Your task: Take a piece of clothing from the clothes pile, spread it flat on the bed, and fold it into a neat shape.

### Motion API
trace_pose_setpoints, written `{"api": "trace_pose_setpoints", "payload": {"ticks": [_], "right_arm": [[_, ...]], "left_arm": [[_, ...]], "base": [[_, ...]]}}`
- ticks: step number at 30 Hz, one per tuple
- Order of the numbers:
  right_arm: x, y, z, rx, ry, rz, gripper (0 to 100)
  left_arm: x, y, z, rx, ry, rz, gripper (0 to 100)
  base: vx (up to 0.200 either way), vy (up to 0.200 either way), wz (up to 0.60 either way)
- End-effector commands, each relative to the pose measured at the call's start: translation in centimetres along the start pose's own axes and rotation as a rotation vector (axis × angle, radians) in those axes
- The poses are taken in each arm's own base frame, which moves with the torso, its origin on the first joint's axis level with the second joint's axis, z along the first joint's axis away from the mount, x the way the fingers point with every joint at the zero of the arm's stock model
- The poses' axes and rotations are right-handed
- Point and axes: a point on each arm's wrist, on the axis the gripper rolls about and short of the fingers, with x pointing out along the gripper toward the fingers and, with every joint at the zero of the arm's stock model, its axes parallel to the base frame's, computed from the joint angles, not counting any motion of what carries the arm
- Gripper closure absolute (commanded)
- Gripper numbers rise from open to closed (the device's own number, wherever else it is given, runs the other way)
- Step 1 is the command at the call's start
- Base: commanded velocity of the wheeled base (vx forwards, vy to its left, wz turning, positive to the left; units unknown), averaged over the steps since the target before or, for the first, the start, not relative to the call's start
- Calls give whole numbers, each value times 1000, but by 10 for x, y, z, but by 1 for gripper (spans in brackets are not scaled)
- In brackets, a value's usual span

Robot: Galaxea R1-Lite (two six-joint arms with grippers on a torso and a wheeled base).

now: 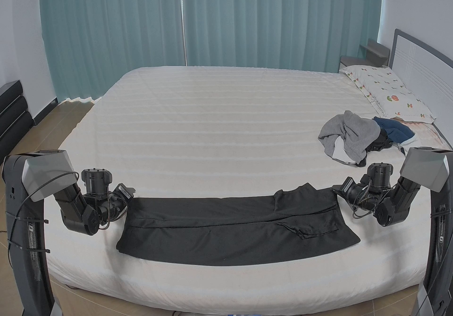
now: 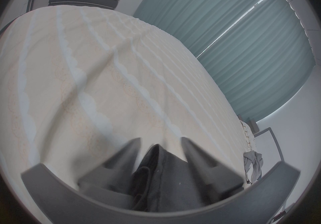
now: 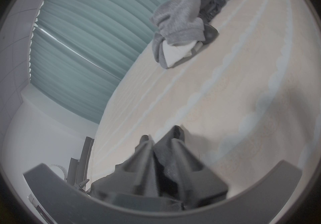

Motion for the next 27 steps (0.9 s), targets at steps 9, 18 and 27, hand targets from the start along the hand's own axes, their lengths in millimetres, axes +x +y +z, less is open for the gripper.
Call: {"api": "trace_pose_setpoints", "payload": {"ticks": [9, 18, 27], "right_arm": [[-28, 38, 17, -57, -40, 111, 0], [-29, 51, -12, -237, 119, 110, 0], [-16, 56, -11, -295, 182, 70, 0]], "left_arm": [[-3, 6, 11, -35, -18, 3, 0], [-3, 8, 9, -43, -12, 10, 0], [-2, 9, 8, -42, -9, 11, 0]], "base": [[0, 0, 0], [0, 0, 0], [0, 0, 0]]}}
